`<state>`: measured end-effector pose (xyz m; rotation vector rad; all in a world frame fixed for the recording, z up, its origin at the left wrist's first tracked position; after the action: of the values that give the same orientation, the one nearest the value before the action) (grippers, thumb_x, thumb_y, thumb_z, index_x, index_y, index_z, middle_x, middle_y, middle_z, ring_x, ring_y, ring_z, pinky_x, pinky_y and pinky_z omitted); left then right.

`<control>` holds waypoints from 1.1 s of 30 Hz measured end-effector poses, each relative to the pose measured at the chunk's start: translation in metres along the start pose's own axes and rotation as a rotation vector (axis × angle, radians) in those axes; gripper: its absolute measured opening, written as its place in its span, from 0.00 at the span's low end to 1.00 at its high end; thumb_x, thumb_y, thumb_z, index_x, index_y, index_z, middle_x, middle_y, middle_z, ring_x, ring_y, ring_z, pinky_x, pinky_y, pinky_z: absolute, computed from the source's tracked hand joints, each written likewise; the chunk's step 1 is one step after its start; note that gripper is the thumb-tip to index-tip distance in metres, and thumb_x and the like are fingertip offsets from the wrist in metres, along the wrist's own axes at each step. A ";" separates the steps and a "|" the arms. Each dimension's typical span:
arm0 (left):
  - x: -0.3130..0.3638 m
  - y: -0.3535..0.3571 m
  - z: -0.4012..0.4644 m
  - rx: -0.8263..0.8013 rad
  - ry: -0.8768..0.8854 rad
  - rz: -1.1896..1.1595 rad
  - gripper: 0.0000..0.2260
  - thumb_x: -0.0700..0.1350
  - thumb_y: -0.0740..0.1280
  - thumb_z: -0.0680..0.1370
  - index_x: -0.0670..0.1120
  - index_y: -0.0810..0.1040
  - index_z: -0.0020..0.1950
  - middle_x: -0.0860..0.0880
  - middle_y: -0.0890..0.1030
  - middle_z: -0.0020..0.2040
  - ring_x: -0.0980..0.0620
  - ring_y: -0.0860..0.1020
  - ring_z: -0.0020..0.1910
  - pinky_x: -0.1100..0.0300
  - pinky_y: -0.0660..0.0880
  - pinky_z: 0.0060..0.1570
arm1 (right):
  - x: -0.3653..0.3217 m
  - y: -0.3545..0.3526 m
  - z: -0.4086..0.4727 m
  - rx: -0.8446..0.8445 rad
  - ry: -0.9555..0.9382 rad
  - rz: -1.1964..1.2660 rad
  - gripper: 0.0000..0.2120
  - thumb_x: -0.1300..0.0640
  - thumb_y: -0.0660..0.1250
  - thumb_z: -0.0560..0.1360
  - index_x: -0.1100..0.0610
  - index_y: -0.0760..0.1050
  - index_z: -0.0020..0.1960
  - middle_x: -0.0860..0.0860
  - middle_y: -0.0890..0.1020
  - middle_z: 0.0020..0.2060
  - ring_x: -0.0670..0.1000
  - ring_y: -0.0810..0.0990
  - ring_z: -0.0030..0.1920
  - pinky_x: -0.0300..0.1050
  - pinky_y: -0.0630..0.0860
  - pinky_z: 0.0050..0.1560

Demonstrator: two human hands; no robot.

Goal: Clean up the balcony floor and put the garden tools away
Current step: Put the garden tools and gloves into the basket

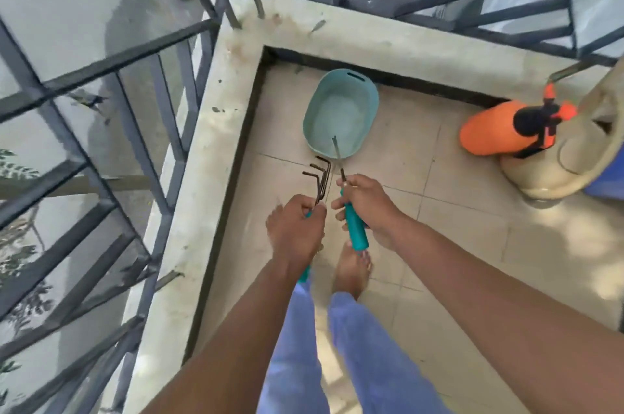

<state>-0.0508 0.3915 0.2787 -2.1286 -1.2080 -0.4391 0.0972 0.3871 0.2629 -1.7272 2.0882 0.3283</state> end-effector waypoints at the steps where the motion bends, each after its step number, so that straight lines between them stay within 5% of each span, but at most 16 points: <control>1: 0.001 0.006 0.018 -0.015 0.021 0.012 0.07 0.57 0.63 0.68 0.58 0.77 0.41 0.49 0.79 0.29 0.36 0.82 0.38 0.32 0.79 0.47 | -0.002 -0.003 0.018 -0.006 0.026 0.003 0.09 0.63 0.61 0.81 0.54 0.74 0.58 0.55 0.82 0.39 0.53 0.79 0.33 0.43 0.75 0.37; 4: -0.002 0.020 0.073 -0.039 0.005 0.042 0.11 0.59 0.63 0.68 0.54 0.76 0.41 0.46 0.81 0.34 0.38 0.81 0.38 0.34 0.80 0.44 | -0.012 -0.013 0.081 0.012 0.083 -0.033 0.12 0.69 0.67 0.75 0.54 0.73 0.52 0.54 0.81 0.38 0.53 0.78 0.37 0.43 0.73 0.40; 8: -0.003 0.035 0.147 -0.020 0.045 0.058 0.10 0.60 0.62 0.70 0.55 0.75 0.40 0.51 0.81 0.34 0.40 0.82 0.38 0.36 0.80 0.44 | -0.031 -0.023 0.175 0.080 0.042 -0.190 0.09 0.67 0.69 0.75 0.54 0.73 0.44 0.57 0.82 0.42 0.54 0.77 0.39 0.40 0.67 0.32; 11: -0.003 0.046 0.192 -0.059 0.084 0.054 0.10 0.60 0.63 0.71 0.55 0.75 0.41 0.51 0.82 0.38 0.39 0.81 0.35 0.34 0.80 0.43 | -0.042 -0.026 0.243 0.074 -0.010 -0.319 0.10 0.65 0.67 0.79 0.56 0.72 0.41 0.64 0.82 0.47 0.59 0.82 0.44 0.48 0.77 0.32; 13: 0.002 0.051 0.210 -0.081 0.089 0.029 0.10 0.58 0.64 0.74 0.52 0.76 0.42 0.50 0.82 0.39 0.43 0.81 0.33 0.37 0.81 0.41 | -0.049 -0.026 0.276 0.081 -0.037 -0.470 0.09 0.63 0.67 0.79 0.59 0.73 0.41 0.66 0.82 0.47 0.63 0.84 0.43 0.57 0.84 0.40; 15: 0.007 0.053 0.221 -0.093 0.097 0.015 0.10 0.54 0.65 0.76 0.48 0.77 0.45 0.47 0.83 0.40 0.48 0.80 0.30 0.44 0.80 0.39 | -0.057 -0.029 0.297 0.145 -0.053 -0.548 0.05 0.62 0.68 0.79 0.61 0.74 0.45 0.63 0.80 0.44 0.62 0.83 0.37 0.55 0.84 0.37; 18: 0.014 0.055 0.232 -0.132 0.048 -0.040 0.10 0.49 0.67 0.80 0.42 0.79 0.49 0.45 0.83 0.40 0.50 0.79 0.30 0.53 0.78 0.34 | -0.065 -0.034 0.311 0.174 -0.038 -0.612 0.07 0.61 0.66 0.80 0.62 0.75 0.57 0.64 0.82 0.49 0.64 0.86 0.45 0.60 0.84 0.49; 21: 0.021 0.053 0.239 -0.146 -0.036 -0.069 0.09 0.47 0.66 0.82 0.41 0.80 0.52 0.49 0.84 0.41 0.52 0.79 0.32 0.56 0.78 0.35 | -0.064 -0.036 0.304 0.189 -0.066 -0.639 0.09 0.62 0.66 0.77 0.57 0.75 0.57 0.60 0.83 0.52 0.61 0.84 0.50 0.55 0.82 0.56; 25: 0.032 0.053 0.242 -0.103 -0.081 -0.130 0.09 0.46 0.66 0.81 0.44 0.83 0.50 0.48 0.85 0.42 0.52 0.79 0.36 0.52 0.80 0.42 | -0.052 -0.021 0.265 0.161 -0.156 -0.525 0.06 0.62 0.67 0.74 0.54 0.80 0.49 0.49 0.81 0.41 0.54 0.81 0.44 0.53 0.82 0.52; 28: 0.044 0.056 0.241 -0.061 -0.090 -0.191 0.08 0.45 0.67 0.81 0.44 0.85 0.48 0.49 0.83 0.41 0.54 0.78 0.38 0.52 0.79 0.45 | -0.044 -0.002 0.220 0.033 -0.086 -0.321 0.07 0.57 0.64 0.81 0.54 0.80 0.48 0.53 0.85 0.40 0.54 0.85 0.42 0.50 0.82 0.42; 33: 0.057 0.068 0.242 -0.119 -0.237 -0.407 0.09 0.43 0.65 0.84 0.47 0.85 0.57 0.43 0.84 0.53 0.50 0.82 0.37 0.56 0.81 0.31 | -0.046 0.007 0.183 -0.125 -0.071 -0.042 0.07 0.54 0.65 0.83 0.55 0.80 0.50 0.47 0.84 0.37 0.44 0.81 0.37 0.35 0.71 0.30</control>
<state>0.0306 0.5662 0.1077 -2.0738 -1.8053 -0.4514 0.1267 0.5078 0.1208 -1.8000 2.0163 0.5092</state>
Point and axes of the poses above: each hand's wrist, its own z-axis towards the middle knuckle, its own y-axis out of the palm, x = y × z, the point moved 3 cm from there along z, towards the middle knuckle
